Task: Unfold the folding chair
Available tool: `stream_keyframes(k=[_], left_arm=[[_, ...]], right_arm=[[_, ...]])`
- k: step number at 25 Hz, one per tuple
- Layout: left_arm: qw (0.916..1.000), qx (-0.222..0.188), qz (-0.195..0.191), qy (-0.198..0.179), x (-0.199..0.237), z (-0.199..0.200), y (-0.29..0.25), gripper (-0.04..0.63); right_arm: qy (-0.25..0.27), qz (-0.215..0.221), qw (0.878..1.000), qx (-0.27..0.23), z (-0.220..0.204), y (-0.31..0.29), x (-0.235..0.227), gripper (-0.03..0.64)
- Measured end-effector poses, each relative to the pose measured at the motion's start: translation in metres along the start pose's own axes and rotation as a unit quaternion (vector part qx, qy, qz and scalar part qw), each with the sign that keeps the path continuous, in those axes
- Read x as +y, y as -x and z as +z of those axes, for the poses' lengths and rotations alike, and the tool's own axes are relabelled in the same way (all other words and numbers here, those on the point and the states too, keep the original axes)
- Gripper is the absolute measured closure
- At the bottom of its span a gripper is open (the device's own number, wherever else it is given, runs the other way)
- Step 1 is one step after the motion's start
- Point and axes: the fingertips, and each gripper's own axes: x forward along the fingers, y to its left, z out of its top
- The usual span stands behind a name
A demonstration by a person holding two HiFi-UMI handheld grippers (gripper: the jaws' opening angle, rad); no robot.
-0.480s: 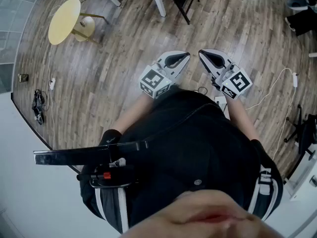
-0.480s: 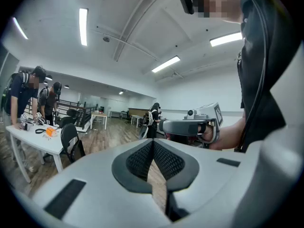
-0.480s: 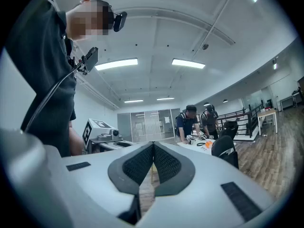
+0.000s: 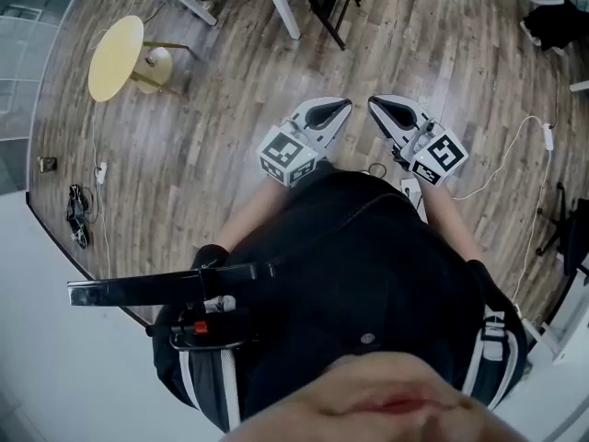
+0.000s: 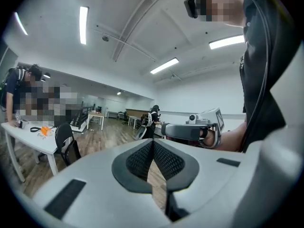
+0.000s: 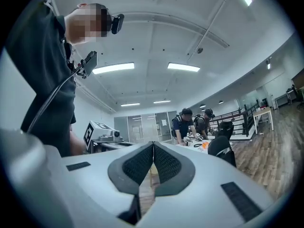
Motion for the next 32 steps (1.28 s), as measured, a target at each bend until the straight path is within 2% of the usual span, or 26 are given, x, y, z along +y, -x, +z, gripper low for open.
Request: stream_keyframes(k=[10,16,23,32], left_arm=[[1.0000,0.005,0.000,0.008,-0.006,-0.004,-0.004,0.591],[0.9998,0.015,0.010,0.003,0.010,0.001,-0.004,0.591],[0.9997,0.021,0.011,0.002,0.045,0.006,0.009,0.592],[0.9998,0.016,-0.006,-0.001,0.120,0.015,0.023,0.591]], right_arm=[[-0.027,0.004,0.999,-0.020,-0.004,0.010,-0.004,0.609],[-0.038,0.027,0.999,-0.003,-0.009,-0.007,-0.010,0.609],[-0.047,0.025,0.999,-0.013,-0.008,-0.053,-0.016,0.609],[-0.028,-0.010,0.999,0.022,-0.014,-0.127,-0.038,0.609]])
